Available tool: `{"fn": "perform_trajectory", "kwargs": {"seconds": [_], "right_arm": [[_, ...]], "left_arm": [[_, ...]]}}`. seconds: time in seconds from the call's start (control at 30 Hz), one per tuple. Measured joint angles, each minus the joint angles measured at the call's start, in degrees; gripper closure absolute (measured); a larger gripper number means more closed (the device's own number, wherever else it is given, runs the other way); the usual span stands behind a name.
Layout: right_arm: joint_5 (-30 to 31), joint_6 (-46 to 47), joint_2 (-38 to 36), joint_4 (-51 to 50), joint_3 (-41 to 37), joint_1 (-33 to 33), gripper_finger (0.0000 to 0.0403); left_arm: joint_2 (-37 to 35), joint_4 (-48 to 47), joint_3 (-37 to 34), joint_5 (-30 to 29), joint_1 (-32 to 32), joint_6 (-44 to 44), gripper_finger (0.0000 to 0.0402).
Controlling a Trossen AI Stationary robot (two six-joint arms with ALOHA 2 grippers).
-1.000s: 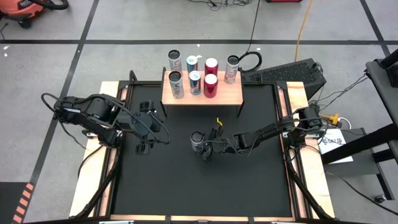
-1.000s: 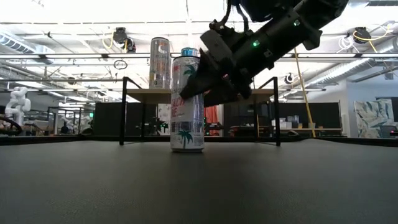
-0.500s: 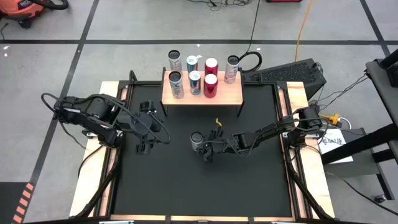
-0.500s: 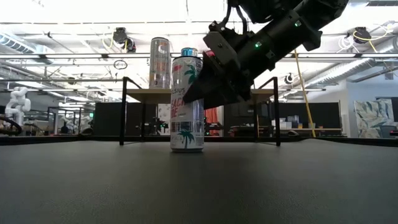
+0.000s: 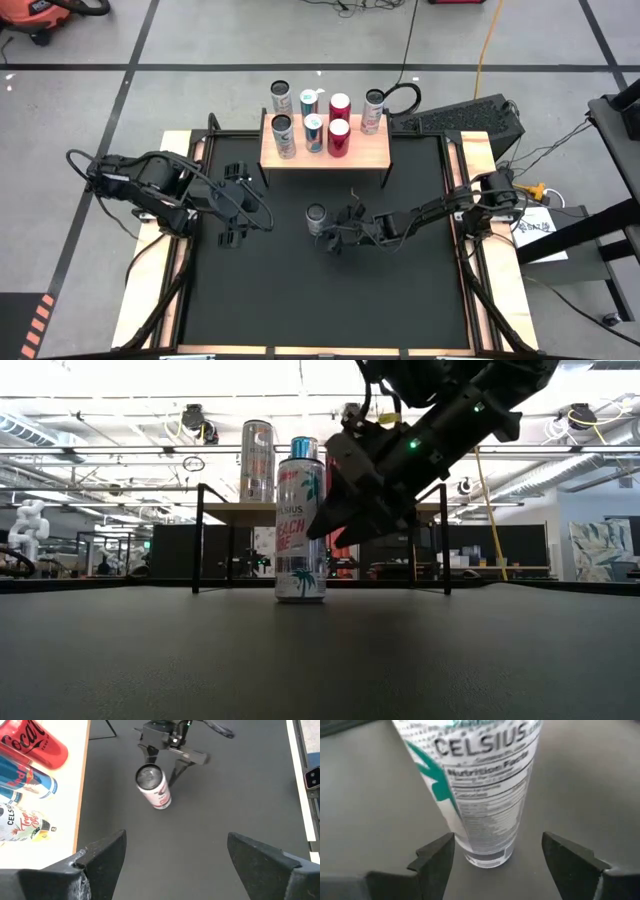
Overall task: Place canned beverage on shelf
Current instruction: Put the white-pink soda can on the shelf
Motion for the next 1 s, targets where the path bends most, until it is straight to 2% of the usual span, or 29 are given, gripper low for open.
{"fn": "perform_trajectory", "kwargs": {"seconds": [0.37,0.63,1.0], "right_arm": [[1.43,3.76,0.00,-5.07,-0.02,-0.02,0.0120],[1.03,-6.14,0.00,2.74,-0.02,0.87,0.0120],[-0.37,-12.13,0.00,9.80,-0.02,-2.10,0.0120]], "left_arm": [[0.00,0.02,0.00,-0.01,0.01,0.00,0.0058],[0.00,0.09,0.00,-0.01,0.01,0.00,0.0058],[0.00,0.08,0.00,-0.02,0.01,0.01,0.0058]]}}
